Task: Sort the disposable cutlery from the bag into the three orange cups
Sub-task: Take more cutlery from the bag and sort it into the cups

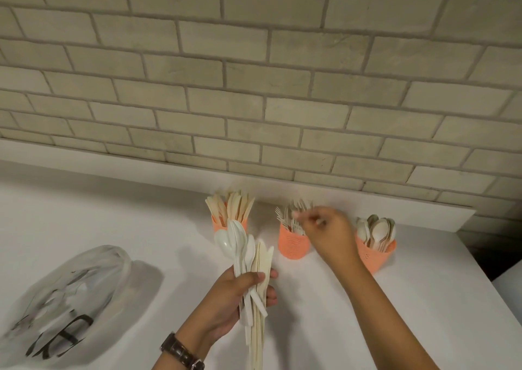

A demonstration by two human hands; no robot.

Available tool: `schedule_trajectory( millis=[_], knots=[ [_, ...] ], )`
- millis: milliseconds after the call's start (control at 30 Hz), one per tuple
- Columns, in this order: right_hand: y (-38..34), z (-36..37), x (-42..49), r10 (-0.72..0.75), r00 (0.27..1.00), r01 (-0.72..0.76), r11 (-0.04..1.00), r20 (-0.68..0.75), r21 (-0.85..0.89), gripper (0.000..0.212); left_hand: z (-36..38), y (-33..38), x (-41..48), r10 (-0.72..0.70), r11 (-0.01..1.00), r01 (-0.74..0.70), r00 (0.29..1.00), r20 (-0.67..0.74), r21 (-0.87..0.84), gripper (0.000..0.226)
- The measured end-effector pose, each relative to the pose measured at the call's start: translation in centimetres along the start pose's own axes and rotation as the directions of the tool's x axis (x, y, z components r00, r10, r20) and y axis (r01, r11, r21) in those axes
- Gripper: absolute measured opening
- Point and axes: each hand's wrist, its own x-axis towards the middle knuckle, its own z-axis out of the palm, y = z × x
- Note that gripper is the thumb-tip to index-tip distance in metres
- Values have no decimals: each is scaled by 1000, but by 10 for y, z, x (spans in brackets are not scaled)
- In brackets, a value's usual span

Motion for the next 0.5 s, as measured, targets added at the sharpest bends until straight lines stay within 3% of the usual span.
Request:
schedule_trajectory(
  millis=[67, 133, 233, 367, 500],
  knots=[
    [-16, -1, -28, 128, 949, -149, 987, 287, 53, 36, 3, 0, 1, 0, 1000, 0, 1000, 4, 4, 17],
    [-25, -1, -49, 179, 895, -245, 963, 408, 115, 35, 7, -1, 1, 8, 1000, -8, 1000, 23, 22, 14],
    [-31, 4, -64, 183, 879, -282, 944, 440, 169, 30, 10, -2, -1, 27, 996, -34, 997, 75, 87, 20],
    [-30, 7, -68, 236, 855, -323, 939, 463, 119, 36, 12, -6, -5, 48, 994, -59, 992, 117, 94, 32],
    [-27, 2, -68, 224, 787, -376, 913, 575, 158, 21, 10, -9, -7, 42, 998, -47, 986, 162, 32, 35]
  ],
)
